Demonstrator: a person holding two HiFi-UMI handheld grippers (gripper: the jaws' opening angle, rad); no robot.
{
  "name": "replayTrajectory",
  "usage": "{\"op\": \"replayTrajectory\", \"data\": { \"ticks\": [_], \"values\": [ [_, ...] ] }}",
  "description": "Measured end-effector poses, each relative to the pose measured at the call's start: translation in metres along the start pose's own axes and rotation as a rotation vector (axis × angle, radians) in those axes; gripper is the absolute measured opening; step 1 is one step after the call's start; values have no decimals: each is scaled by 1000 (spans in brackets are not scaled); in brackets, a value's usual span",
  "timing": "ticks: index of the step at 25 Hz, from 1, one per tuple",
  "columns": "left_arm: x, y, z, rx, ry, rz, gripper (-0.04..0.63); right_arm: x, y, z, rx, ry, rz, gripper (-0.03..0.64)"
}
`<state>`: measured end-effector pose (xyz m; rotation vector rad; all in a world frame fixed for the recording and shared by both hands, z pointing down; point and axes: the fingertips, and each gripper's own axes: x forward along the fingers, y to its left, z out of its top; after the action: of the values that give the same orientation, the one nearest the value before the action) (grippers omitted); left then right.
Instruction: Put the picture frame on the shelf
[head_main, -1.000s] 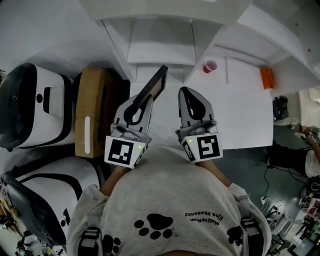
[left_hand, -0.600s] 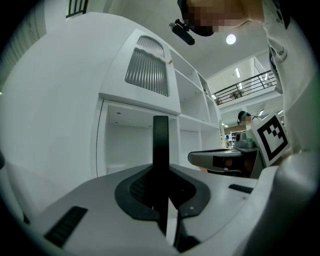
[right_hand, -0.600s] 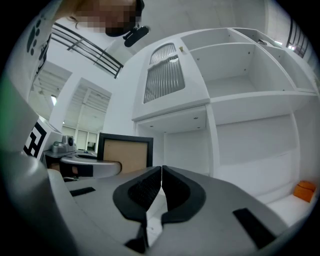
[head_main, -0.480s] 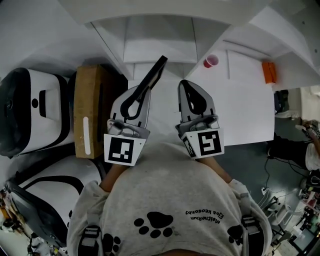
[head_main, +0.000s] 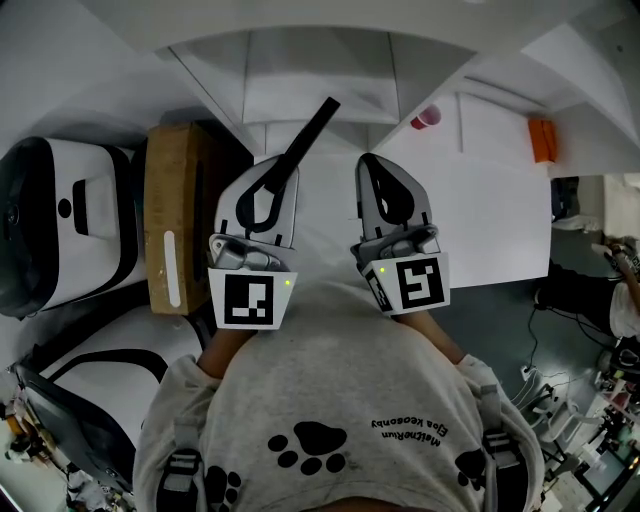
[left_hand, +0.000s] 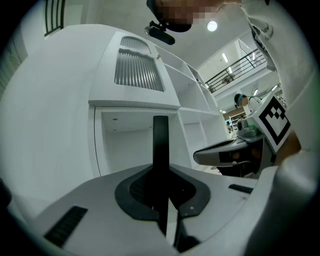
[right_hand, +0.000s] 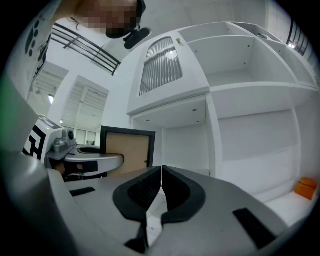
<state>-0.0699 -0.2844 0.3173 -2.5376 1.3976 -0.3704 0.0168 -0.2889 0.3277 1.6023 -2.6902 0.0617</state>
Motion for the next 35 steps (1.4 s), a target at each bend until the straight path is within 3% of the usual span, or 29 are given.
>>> {"op": "replayTrajectory", "data": {
  "ticks": [9, 22, 27, 35],
  "values": [
    [19, 7, 6, 132, -10, 39, 37, 13, -7, -5, 7, 12, 6, 34],
    [40, 10, -5, 188, -7, 71, 37, 21, -15, -10, 15, 20, 4, 34],
    [52, 9, -9, 265, 29, 75, 37, 22, -20, -11, 20, 28, 3, 34],
    [69, -4, -16, 456, 91, 51, 37, 23, -24, -16, 27, 32, -1, 34]
  ]
}}
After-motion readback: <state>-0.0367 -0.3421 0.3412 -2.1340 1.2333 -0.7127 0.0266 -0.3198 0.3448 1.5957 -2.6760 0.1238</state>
